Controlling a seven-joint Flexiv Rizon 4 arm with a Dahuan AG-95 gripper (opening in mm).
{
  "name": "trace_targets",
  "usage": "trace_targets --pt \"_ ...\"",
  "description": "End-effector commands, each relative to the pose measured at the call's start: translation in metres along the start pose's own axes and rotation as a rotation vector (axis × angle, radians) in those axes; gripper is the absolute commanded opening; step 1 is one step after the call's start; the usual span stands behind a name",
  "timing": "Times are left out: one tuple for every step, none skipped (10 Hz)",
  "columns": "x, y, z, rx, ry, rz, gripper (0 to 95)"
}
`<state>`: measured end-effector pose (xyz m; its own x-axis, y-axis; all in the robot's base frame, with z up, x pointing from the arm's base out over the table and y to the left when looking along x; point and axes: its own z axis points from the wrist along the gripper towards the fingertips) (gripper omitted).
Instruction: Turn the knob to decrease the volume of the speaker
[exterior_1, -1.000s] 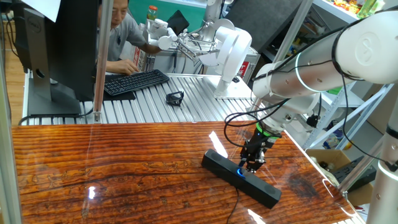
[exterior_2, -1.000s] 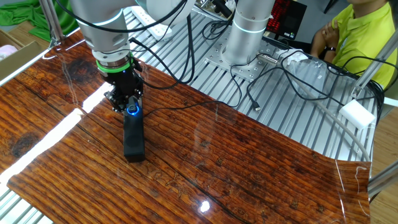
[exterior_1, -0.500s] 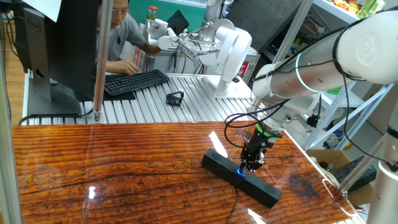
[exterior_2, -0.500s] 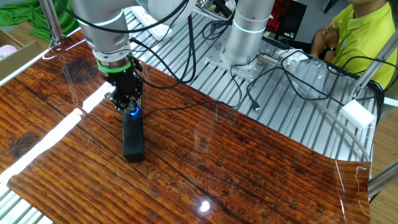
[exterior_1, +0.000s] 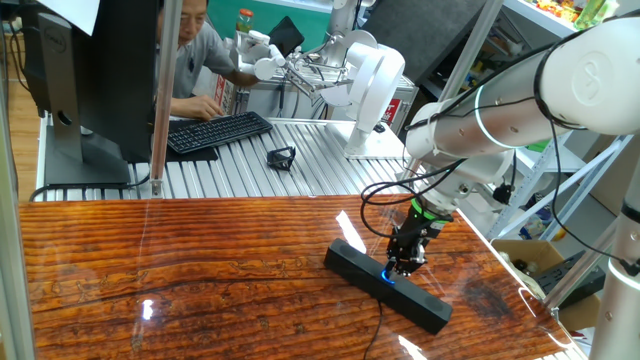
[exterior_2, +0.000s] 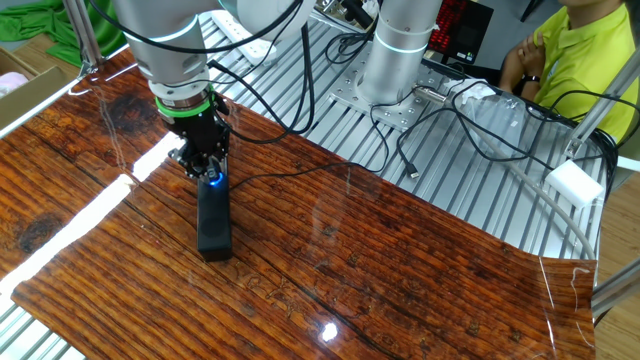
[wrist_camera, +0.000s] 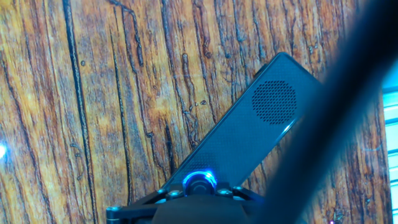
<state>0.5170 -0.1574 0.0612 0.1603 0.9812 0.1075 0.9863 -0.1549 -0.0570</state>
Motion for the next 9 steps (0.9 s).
trace_targets --pt "-0.0002 0.0002 0.0005 -0.003 -0.002 -0.002 0.0" --pt "-0.0002 0.0002 0.0006 -0.003 -0.003 -0.005 0.0" --pt "-0.0002 0.0002 0.0005 -0.003 -0.003 -0.006 0.0" --pt "-0.0002 0.0001 0.0006 -0.003 -0.002 -0.012 0.0" --pt "-0.0002 0.0000 0.0006 -0.005 -0.002 -0.016 0.0" --pt "-0.0002 0.0000 0.0006 -0.005 -0.002 -0.019 0.0" --pt "-0.0002 -0.0001 0.0007 -0.005 -0.003 -0.027 0.0" --pt "-0.0001 -0.0002 0.0007 -0.005 -0.003 -0.039 0.0" --pt "0.0001 -0.0003 0.0007 -0.005 -0.004 -0.062 0.0"
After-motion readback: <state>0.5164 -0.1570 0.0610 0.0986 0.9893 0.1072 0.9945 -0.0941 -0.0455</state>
